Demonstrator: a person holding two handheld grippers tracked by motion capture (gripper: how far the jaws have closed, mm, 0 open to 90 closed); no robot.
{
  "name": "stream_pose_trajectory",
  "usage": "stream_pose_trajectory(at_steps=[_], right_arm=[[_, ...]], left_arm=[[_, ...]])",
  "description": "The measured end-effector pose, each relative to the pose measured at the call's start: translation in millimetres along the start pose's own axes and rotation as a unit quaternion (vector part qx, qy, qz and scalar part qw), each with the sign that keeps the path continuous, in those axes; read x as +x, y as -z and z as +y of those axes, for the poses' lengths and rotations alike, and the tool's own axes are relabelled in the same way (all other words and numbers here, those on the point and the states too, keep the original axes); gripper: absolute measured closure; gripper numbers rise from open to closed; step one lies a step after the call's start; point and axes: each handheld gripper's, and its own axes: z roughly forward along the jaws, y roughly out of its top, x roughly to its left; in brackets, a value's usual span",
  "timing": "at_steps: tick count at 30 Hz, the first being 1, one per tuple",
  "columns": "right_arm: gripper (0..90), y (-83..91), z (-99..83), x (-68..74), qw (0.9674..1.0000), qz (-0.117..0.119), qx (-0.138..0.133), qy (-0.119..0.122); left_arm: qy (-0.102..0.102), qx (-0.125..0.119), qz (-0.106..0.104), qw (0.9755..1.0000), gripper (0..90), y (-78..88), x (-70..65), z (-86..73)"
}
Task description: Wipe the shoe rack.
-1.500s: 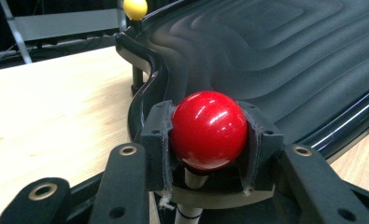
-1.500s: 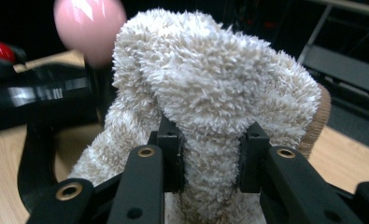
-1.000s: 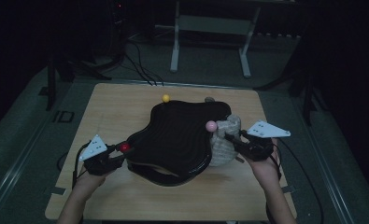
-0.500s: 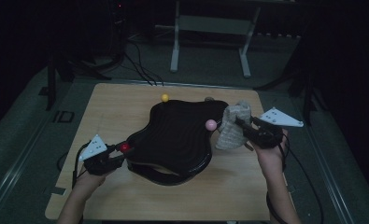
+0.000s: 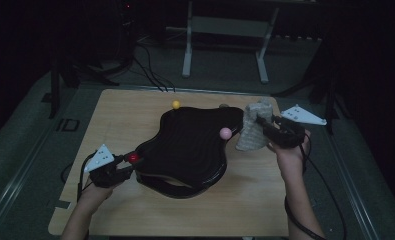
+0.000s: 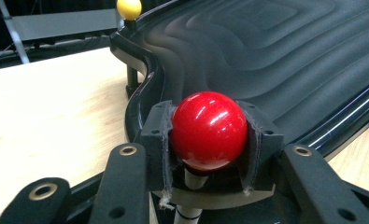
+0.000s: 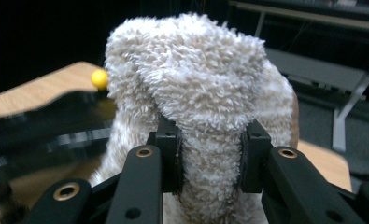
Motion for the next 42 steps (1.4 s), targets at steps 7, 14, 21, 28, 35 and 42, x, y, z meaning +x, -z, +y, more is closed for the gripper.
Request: stream_pose_trajectory(at_steps=[7, 14, 21, 28, 35, 42], right_arm=[[67.7, -2.3, 18.3, 12.7, 0.9994, 0.01, -0.026, 0.018], [69.1, -16.0, 1.2, 11.5, 0.9998, 0.02, -0.001, 0.005], [69.1, -5.5, 3.9, 12.4, 0.9992, 0.035, -0.009, 0.017], [69.3, -11.4, -6.7, 4.8, 0.9993, 0.029, 0.021, 0.009], [69.4, -3.6, -12.2, 18.1, 0.9991, 0.036, 0.008, 0.023], [69.1, 2.3, -23.8, 18.1, 0.9979, 0.063, 0.01, 0.004]], left_arm=[[0.0, 0.0, 0.001, 1.0, 59.4, 0.1, -0.3, -0.1], [0.0, 0.0, 0.001, 1.0, 59.4, 0.0, 0.1, 0.0], [0.0, 0.002, 0.003, 1.0, 59.3, 0.2, -0.5, 0.4], [0.0, 0.0, 0.003, 1.0, 59.4, 0.1, -0.2, 0.0], [0.001, 0.001, 0.003, 1.0, 59.3, 0.1, -0.2, 0.3], [0.002, 0.001, 0.004, 1.0, 59.3, 0.2, -0.5, 0.1]])
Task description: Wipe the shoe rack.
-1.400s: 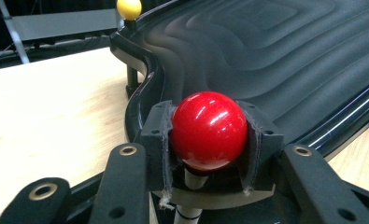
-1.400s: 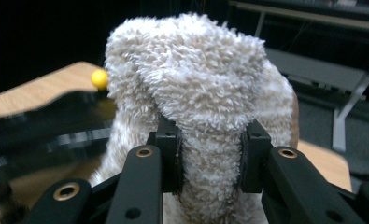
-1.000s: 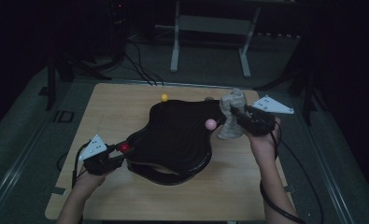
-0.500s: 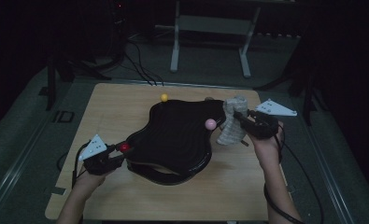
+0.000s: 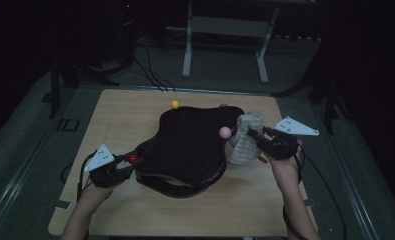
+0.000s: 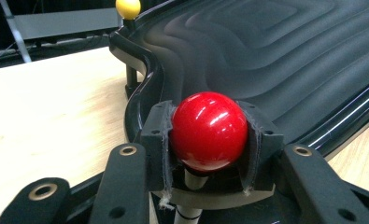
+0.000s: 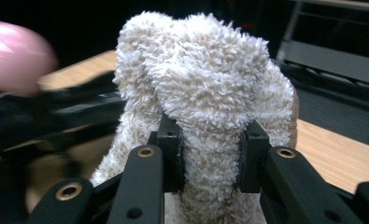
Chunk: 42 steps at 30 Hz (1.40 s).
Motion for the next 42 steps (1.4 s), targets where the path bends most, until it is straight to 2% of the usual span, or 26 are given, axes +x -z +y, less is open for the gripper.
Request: stream_pose_trajectory(at_steps=[2, 5, 9, 16, 20, 22, 26, 29, 34, 36, 38, 40, 42], right_arm=[[69.1, 4.3, 0.9, 8.3, 0.9996, 0.024, -0.013, 0.005], [69.0, 1.4, -5.5, 17.9, 0.9984, 0.055, -0.01, 0.007], [69.0, -9.7, -18.2, 25.3, 0.9984, 0.044, 0.028, 0.023], [68.8, 4.7, -12.7, 36.1, 0.9975, 0.065, 0.007, 0.026], [68.8, 5.7, -18.6, 39.9, 0.9949, 0.089, 0.032, 0.034], [68.8, 14.0, -17.7, 41.9, 0.9937, 0.101, 0.027, 0.041], [68.7, 34.3, -6.0, 45.5, 0.9905, 0.131, -0.009, 0.042], [68.7, 39.5, 5.1, 51.1, 0.9876, 0.147, -0.026, 0.05], [69.1, 20.2, 2.8, 55.3, 0.9868, 0.153, -0.003, 0.051], [69.2, 15.9, -1.3, 51.9, 0.9869, 0.157, -0.003, 0.037], [69.2, 9.8, -6.5, 48.6, 0.9886, 0.146, 0.016, 0.032], [69.2, 9.1, -9.6, 46.5, 0.989, 0.143, 0.025, 0.03], [69.1, 16.0, -8.4, 48.5, 0.9892, 0.141, 0.017, 0.038]], left_arm=[[0.0, 0.0, 0.0, 1.0, 59.4, 0.1, 0.1, -0.2], [0.0, 0.001, 0.001, 1.0, 59.3, 0.1, -0.2, 0.1], [0.0, 0.002, 0.002, 1.0, 59.4, 0.2, 0.1, 0.4], [0.002, -0.001, 0.001, 1.0, 59.3, 0.7, 1.2, -0.7], [0.001, 0.001, 0.004, 1.0, 59.3, 0.8, 0.4, -0.2], [0.004, -0.001, 0.004, 1.0, 59.4, 0.6, 0.4, -0.7], [0.004, -0.001, 0.003, 1.0, 59.4, 0.5, 0.5, -0.5], [0.001, 0.002, 0.003, 1.0, 59.4, 0.6, 0.7, 0.0], [0.001, 0.003, 0.006, 1.0, 59.4, 1.0, 0.4, 0.1], [0.003, 0.0, 0.006, 1.0, 59.4, 1.3, 0.5, -0.7], [0.002, 0.001, 0.005, 1.0, 59.3, 1.4, 0.8, -0.4], [0.0, 0.003, 0.007, 1.0, 59.3, 1.6, 0.3, 0.0], [0.001, 0.001, 0.006, 1.0, 59.4, 1.5, 0.5, -0.5]])
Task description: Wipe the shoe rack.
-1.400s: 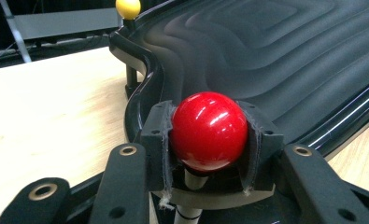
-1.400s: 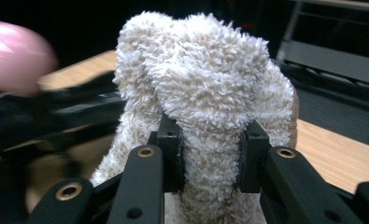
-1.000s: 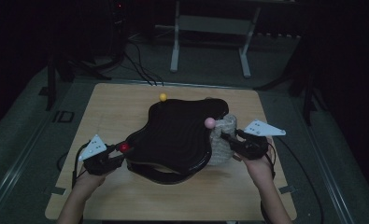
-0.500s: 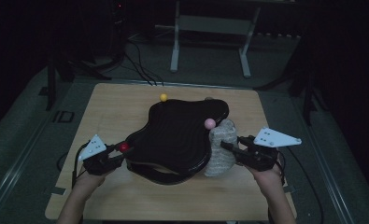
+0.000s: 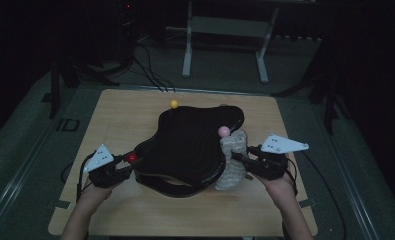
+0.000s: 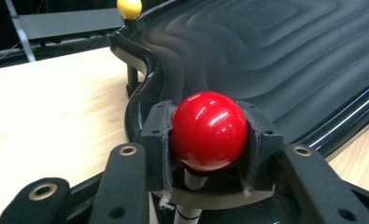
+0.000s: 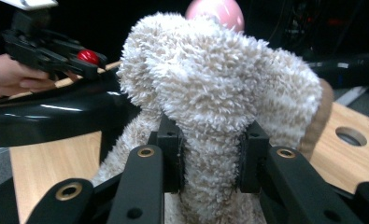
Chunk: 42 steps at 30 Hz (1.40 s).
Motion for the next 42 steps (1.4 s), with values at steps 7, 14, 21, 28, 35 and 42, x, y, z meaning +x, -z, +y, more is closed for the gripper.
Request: stream_pose_trajectory(at_steps=[7, 14, 21, 28, 35, 42], right_arm=[[69.1, -1.0, -5.0, 5.6, 0.9999, 0.014, -0.003, -0.009], [68.8, 20.6, 1.0, 13.5, 0.9989, 0.033, -0.034, -0.003], [68.8, 21.5, -2.2, 25.2, 0.9985, 0.05, -0.021, 0.01], [68.5, 27.0, -4.3, 26.2, 0.998, 0.058, -0.026, 0.003], [68.4, 15.5, -18.2, 29.5, 0.999, 0.044, 0.013, 0.004], [68.3, 47.1, -8.0, 35.4, 0.9976, 0.06, -0.035, 0.005]], left_arm=[[-0.002, 0.003, 0.002, 1.0, 59.3, 0.4, -0.3, 0.5], [-0.001, 0.001, 0.004, 1.0, 59.3, 0.3, -0.7, 0.1], [-0.002, 0.003, 0.004, 1.0, 59.4, 0.6, -0.2, 0.3], [-0.004, 0.003, 0.006, 1.0, 59.4, 0.7, -0.7, 0.6], [-0.003, 0.002, 0.006, 1.0, 59.4, 0.8, -0.8, 0.0], [-0.004, 0.001, 0.004, 1.0, 59.3, 0.7, 0.0, 0.1]])
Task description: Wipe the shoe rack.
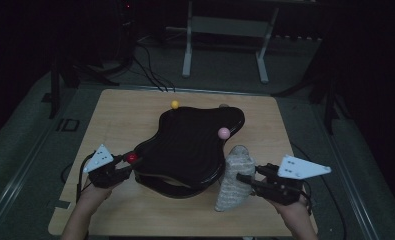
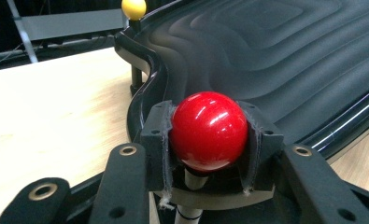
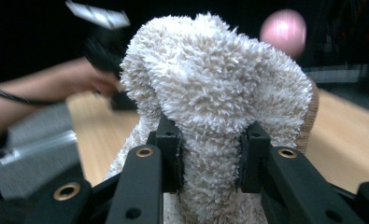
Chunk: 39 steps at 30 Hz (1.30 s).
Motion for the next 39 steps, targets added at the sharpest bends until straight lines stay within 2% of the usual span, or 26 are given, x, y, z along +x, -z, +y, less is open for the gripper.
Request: stream_pose_trajectory(at_steps=[2, 4, 7, 8, 10, 13, 15, 17, 20, 22, 27, 29, 31, 34, 36, 39], right_arm=[[68.2, 10.9, 9.1, 5.7, 0.9996, 0.009, -0.026, 0.006], [67.9, 15.3, 17.0, 12.3, 0.9989, 0.024, -0.038, 0.013], [67.7, 12.5, 24.0, 21.8, 0.9978, 0.045, -0.039, 0.028], [67.7, 8.0, 25.4, 24.3, 0.9979, 0.043, -0.034, 0.034], [67.6, -0.6, 25.1, 22.9, 0.9983, 0.044, -0.025, 0.03], [67.5, -15.4, 22.5, 17.2, 0.9993, 0.018, 0.001, 0.034], [67.8, -21.9, 18.0, 10.3, 0.9997, 0.009, 0.003, 0.022], [68.1, -23.3, 11.6, 5.2, 1.0, 0.004, -0.002, 0.008], [68.2, -23.5, 3.1, -0.9, 1.0, -0.001, 0.007, -0.004], [68.0, -20.9, 4.0, -2.5, 0.9999, -0.012, 0.012, -0.002], [68.1, -18.0, 13.6, -3.7, 0.9999, -0.009, -0.007, 0.004], [68.5, -25.6, 11.5, -4.6, 0.9998, -0.016, 0.007, 0.008], [68.5, -29.1, 5.8, -10.4, 0.9999, -0.007, 0.001, -0.01], [68.4, -28.9, 6.1, -14.8, 0.9994, -0.031, 0.012, -0.007], [68.1, -27.2, 11.3, -15.6, 0.999, -0.044, 0.005, -0.001], [68.0, -30.6, 17.2, -19.4, 0.9993, -0.037, -0.006, -0.003]], left_arm=[[0.0, 0.0, 0.001, 1.0, 59.4, 0.0, -0.3, -0.1], [0.0, 0.0, 0.001, 1.0, 59.3, 0.0, -0.2, -0.1], [0.0, 0.0, 0.002, 1.0, 59.3, 0.0, -0.7, 0.0], [0.001, 0.0, 0.001, 1.0, 59.4, 0.0, -0.3, -0.1], [-0.001, 0.003, 0.0, 1.0, 59.4, 0.1, -0.1, 0.6], [0.002, 0.0, -0.001, 1.0, 59.4, 0.0, 0.3, -0.1], [0.002, 0.001, -0.001, 1.0, 59.4, 0.3, 0.9, 0.1], [0.003, -0.002, 0.0, 1.0, 59.4, 0.7, 1.2, -0.6], [0.003, -0.002, -0.005, 1.0, 59.4, 0.6, 2.3, -0.4], [0.004, -0.002, -0.004, 1.0, 59.4, 0.6, 2.2, -0.7], [0.003, -0.001, -0.004, 1.0, 59.4, 0.6, 1.9, -0.3], [0.004, -0.001, -0.005, 1.0, 59.4, 0.7, 2.3, -0.5], [0.002, 0.0, -0.004, 1.0, 59.4, 0.7, 2.2, -0.1], [0.002, -0.002, -0.004, 1.0, 59.4, 0.6, 2.4, -0.6], [0.002, -0.002, -0.004, 1.0, 59.4, 0.7, 2.1, -0.5], [0.004, -0.003, -0.003, 1.0, 59.4, 0.6, 2.2, -0.8]])
